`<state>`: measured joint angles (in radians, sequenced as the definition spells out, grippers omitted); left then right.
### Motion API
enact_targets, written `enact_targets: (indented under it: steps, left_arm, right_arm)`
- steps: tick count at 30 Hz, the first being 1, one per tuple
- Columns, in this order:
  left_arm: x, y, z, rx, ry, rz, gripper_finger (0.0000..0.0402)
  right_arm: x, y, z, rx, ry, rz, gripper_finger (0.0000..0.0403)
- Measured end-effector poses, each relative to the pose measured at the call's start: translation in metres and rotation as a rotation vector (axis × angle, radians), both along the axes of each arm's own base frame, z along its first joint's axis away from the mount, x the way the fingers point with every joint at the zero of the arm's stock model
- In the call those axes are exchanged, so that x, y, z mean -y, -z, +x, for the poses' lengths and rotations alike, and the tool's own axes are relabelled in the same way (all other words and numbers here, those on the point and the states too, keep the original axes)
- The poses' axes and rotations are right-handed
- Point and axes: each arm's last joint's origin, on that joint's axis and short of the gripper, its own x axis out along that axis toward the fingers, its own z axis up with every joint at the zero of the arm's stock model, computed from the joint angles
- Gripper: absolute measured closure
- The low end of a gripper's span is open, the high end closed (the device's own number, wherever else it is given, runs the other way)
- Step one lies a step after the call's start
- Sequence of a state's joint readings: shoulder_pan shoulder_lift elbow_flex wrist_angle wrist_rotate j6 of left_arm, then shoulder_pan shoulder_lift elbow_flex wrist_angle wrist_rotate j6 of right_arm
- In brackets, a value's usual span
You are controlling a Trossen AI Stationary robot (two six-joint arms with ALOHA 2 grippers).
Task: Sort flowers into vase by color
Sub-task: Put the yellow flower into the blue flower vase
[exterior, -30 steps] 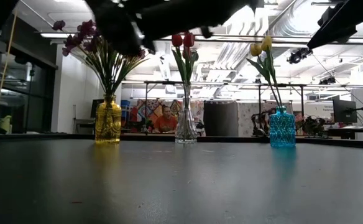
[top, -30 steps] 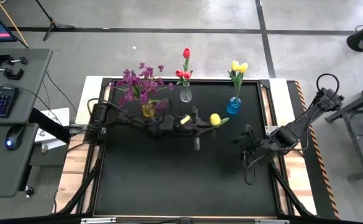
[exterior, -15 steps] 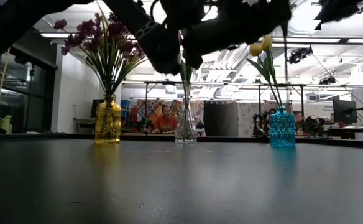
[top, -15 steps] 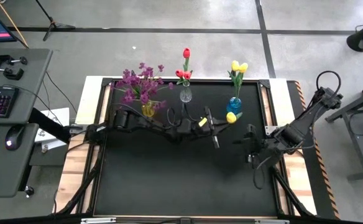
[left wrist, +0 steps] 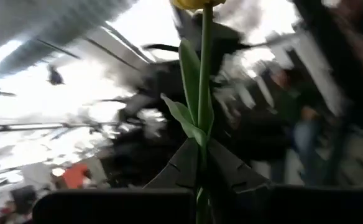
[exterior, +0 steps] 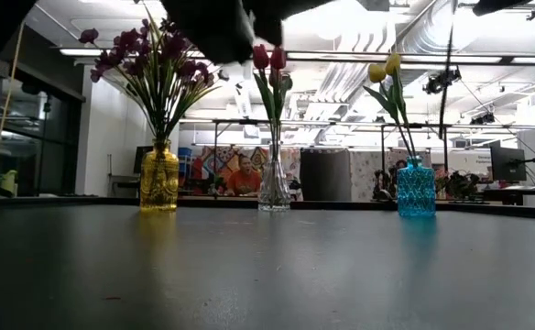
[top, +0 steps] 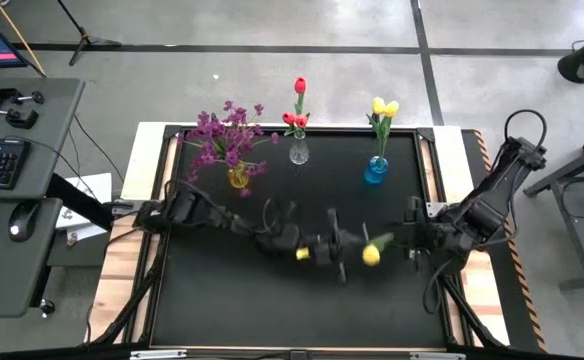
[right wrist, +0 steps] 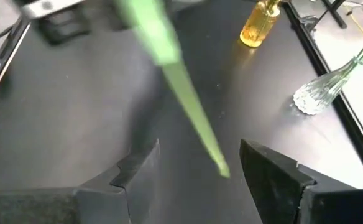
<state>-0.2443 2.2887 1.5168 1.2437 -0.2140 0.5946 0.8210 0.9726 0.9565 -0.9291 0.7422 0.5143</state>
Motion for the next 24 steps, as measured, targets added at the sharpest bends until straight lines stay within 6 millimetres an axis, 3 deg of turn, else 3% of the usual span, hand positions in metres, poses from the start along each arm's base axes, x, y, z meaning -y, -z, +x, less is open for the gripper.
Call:
enact_targets:
  steps: [6,9,14,20,24]
  left_arm:
    - [0.046,0.019,-0.009,-0.261,0.114,0.026,0.0401]
    - [0.053,0.027,-0.009,-0.289,0.243,-0.064,0.0401]
    - [0.036,0.054,0.002,-0.193,0.229,-0.162,0.0401]
    - [0.014,0.063,0.027,-0.108,0.033,0.009,0.0401]
    - [-0.017,0.063,0.038,-0.098,-0.085,0.042,0.0401]
  right_arm:
    - [-0.003,0.001,-0.006,-0.004,-0.006,0.001,0.0190]
    - [-0.005,0.001,-0.008,0.013,-0.011,-0.014,0.0190]
    - [-0.006,0.001,-0.012,0.017,-0.019,-0.040,0.0190]
    - [-0.005,-0.002,-0.016,0.075,0.001,-0.077,0.0190]
    - [0.000,-0.024,-0.020,0.178,0.035,-0.124,0.0190]
